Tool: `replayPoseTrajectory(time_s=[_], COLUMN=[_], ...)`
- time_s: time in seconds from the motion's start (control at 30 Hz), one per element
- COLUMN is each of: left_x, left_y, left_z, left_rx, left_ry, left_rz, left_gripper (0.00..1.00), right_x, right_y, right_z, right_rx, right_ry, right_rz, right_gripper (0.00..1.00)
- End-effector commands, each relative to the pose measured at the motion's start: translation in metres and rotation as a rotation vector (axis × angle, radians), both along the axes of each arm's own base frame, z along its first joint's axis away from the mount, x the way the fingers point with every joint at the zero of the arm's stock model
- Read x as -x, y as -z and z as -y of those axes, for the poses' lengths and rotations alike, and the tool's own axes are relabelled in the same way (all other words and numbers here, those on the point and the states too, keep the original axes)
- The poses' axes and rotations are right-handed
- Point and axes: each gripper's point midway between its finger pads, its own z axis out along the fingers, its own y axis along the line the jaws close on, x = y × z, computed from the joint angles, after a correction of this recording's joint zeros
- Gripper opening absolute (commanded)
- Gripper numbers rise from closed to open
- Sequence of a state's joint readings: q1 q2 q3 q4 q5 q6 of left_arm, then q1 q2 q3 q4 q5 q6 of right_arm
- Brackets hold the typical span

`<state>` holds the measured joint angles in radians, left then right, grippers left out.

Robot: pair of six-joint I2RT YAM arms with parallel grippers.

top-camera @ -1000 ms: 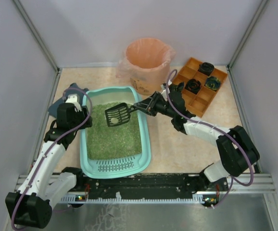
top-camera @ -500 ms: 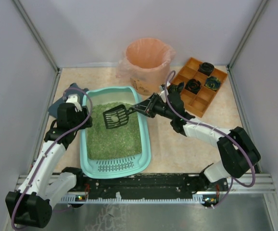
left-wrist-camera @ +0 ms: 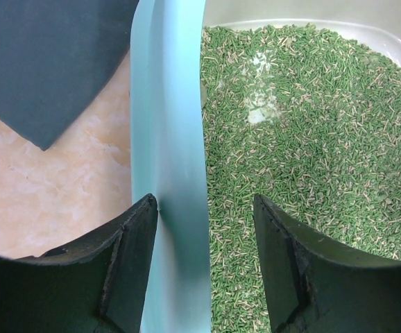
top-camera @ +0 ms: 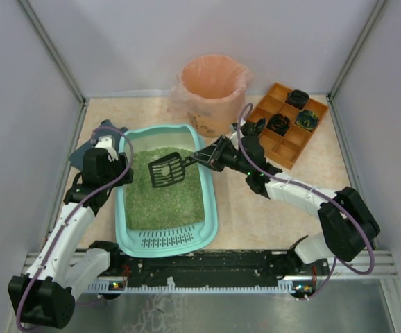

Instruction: Clean the litter box

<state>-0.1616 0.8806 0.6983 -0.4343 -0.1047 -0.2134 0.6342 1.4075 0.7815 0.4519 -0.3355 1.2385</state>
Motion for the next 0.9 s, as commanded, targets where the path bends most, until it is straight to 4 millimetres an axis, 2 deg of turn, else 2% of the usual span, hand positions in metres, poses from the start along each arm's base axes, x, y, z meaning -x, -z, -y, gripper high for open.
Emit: replayPoseTrajectory(time_s=[0.0,0.03,0.07,0.17,0.2,0.23,0.3,0.37,0.47,0.53,0.63,0.67,0.7,0.8,0.87], left_x=[-0.002,-0.002,-0.001,-0.002,-0.002,-0.003,-0.002,-0.001,-0.002,-0.003,-0.001,-0.001,-0.001,-0.002,-0.002], left_y=[-0.004,-0.004,-0.003,-0.004,-0.003,-0.002,-0.001,-0.002,-0.004,-0.002,-0.002,-0.003,-0.004,-0.006,-0.004], left_z=[0.002,0.001,0.001,0.0,0.001,0.002,0.001,0.0,-0.001,0.001,0.0,-0.002,-0.002,-0.002,0.001], left_rx=[0.008,0.007,0.005,0.005,0.005,0.006,0.005,0.003,0.002,0.005,0.003,0.0,0.0,0.002,0.006], left_ry=[0.0,-0.003,-0.006,-0.007,-0.004,0.0,-0.004,-0.014,-0.015,-0.005,-0.012,-0.021,-0.025,-0.018,-0.005], left_rz=[0.011,0.007,0.005,0.018,0.016,0.009,-0.003,0.0,0.02,0.012,-0.002,0.001,0.009,0.032,0.021], left_gripper=[0.63,0.63,0.63,0.64,0.64,0.64,0.63,0.63,0.63,0.62,0.62,0.62,0.62,0.62,0.62], right_x=[-0.004,-0.005,-0.003,0.016,0.018,0.016,0.003,0.0,0.018,0.015,-0.006,-0.008,-0.007,0.01,0.012], right_y=[-0.039,-0.032,-0.035,-0.04,-0.041,-0.037,-0.024,-0.027,-0.041,-0.042,-0.035,-0.036,-0.042,-0.057,-0.059], right_z=[0.003,0.01,0.007,-0.027,-0.033,-0.032,-0.012,-0.002,-0.032,-0.034,0.001,0.008,0.007,-0.022,-0.024], right_rx=[-0.109,-0.138,-0.147,-0.068,-0.061,-0.059,-0.086,-0.141,-0.082,-0.049,-0.091,-0.118,-0.117,-0.027,-0.019], right_ry=[0.011,0.036,0.028,-0.082,-0.099,-0.099,-0.024,0.013,-0.088,-0.1,0.02,0.042,0.043,-0.047,-0.068], right_rz=[0.087,0.061,0.068,0.106,0.115,0.108,0.061,0.049,0.108,0.123,0.077,0.063,0.073,0.137,0.143], right_gripper=[0.0,0.0,0.0,0.0,0.0,0.0,0.0,0.0,0.0,0.0,0.0,0.0,0.0,0.0,0.0])
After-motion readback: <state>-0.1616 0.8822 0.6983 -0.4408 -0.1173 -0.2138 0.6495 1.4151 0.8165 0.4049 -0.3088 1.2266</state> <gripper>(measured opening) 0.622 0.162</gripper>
